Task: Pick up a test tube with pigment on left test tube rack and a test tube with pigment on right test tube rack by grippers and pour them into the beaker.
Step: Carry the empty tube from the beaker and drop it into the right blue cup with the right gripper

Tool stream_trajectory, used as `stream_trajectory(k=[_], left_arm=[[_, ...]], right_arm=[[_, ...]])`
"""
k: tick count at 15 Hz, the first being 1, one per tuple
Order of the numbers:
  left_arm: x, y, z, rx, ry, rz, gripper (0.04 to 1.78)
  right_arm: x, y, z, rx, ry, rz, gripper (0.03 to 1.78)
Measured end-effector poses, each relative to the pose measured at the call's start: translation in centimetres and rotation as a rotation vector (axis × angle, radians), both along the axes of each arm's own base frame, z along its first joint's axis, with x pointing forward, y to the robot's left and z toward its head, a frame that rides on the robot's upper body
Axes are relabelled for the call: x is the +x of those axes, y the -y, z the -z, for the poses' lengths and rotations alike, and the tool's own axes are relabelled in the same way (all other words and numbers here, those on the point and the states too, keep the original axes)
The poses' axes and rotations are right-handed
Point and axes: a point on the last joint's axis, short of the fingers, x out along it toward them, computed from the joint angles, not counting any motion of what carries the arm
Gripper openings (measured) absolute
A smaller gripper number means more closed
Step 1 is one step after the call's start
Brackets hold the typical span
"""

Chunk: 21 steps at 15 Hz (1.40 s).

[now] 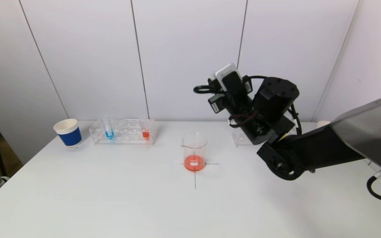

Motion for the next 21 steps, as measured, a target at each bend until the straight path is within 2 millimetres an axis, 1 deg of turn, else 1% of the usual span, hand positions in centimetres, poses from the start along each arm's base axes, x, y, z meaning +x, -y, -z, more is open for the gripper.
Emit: stream_trajectory(k=[3, 5, 8, 11, 13, 15, 17, 19, 21], left_arm=[[0.0, 0.0, 0.0, 0.000, 0.000, 0.000, 1.76], [0.0, 0.0, 0.0, 0.000, 0.000, 0.000, 1.76], [0.0, 0.0, 0.0, 0.000, 0.000, 0.000, 1.76], [0.0, 0.0, 0.0, 0.000, 0.000, 0.000, 1.76], [0.0, 0.0, 0.0, -0.001, 0.000, 0.000, 1.76], [0.0, 0.0, 0.0, 0.000, 0.000, 0.000, 1.76], [0.0, 0.0, 0.0, 0.000, 0.000, 0.000, 1.76], [0.0, 0.0, 0.0, 0.000, 0.000, 0.000, 1.76], [0.0, 0.0, 0.0, 0.000, 0.000, 0.000, 1.76]], right_arm=[[0.3, 1.5, -3.6, 0.130, -0.072, 0.120, 0.49], [1.1, 3.4, -5.3, 0.185, -0.103, 0.212, 0.49], [1.9, 6.7, -6.4, 0.229, -0.170, 0.303, 0.49], [1.4, 9.0, -7.4, 0.281, -0.290, 0.348, 0.49], [0.9, 10.6, -8.5, 0.343, -0.361, 0.378, 0.49], [0.8, 12.8, -10.0, 0.415, -0.393, 0.431, 0.49], [1.1, 15.6, -10.8, 0.447, -0.394, 0.495, 0.49], [1.6, 18.7, -11.2, 0.481, -0.376, 0.536, 0.49], [2.1, 21.6, -11.0, 0.507, -0.378, 0.559, 0.49]])
